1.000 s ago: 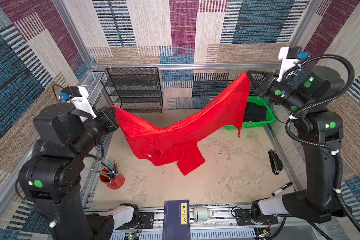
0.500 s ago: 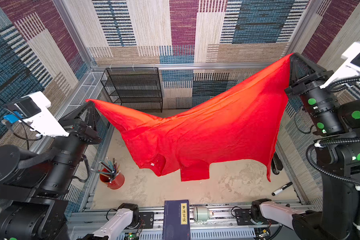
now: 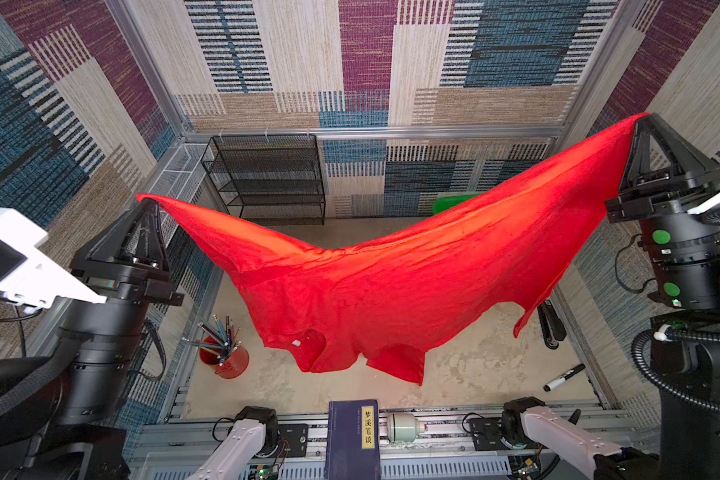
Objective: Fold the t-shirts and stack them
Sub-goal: 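Lower the stretched t-shirt flat onto the table with both grippers and release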
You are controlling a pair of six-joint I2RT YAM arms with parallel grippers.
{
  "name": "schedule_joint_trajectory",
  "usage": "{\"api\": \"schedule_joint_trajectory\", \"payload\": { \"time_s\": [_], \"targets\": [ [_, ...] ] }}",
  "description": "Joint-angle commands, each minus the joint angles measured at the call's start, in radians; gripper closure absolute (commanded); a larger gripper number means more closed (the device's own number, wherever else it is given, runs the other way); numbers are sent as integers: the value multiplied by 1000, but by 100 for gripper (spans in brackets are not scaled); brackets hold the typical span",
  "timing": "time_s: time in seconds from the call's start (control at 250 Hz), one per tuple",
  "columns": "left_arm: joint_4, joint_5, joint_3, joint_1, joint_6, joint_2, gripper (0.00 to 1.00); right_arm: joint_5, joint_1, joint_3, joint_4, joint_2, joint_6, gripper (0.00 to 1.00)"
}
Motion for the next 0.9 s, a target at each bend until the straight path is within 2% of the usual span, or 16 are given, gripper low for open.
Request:
{"api": "schedule_joint_trajectory", "payload": {
  "time_s": [0.0, 0.164, 0.304, 0.46, 0.68, 0.784, 0.896],
  "targets": [
    [94, -25, 34, 1, 47, 9, 100, 19, 0, 35, 29, 28, 7, 100],
    [60, -107, 99, 1, 72, 65, 100, 37, 0, 126, -55, 121, 33, 100],
    [-14, -248, 54, 1, 66, 116, 100, 24, 0, 50, -64, 171, 70, 100],
    [-1, -346, -150, 1, 21, 120, 100, -18, 0, -199, 34, 156, 140, 100],
    [70, -424, -501, 1, -44, 80, 100, -42, 0, -570, 190, 162, 211, 100],
    [106, -438, -662, 1, -77, 70, 100, -63, 0, -697, 265, 212, 228, 100],
    [170, -470, -834, 1, -110, 78, 100, -111, 0, -762, 335, 316, 252, 100]
  ]
}}
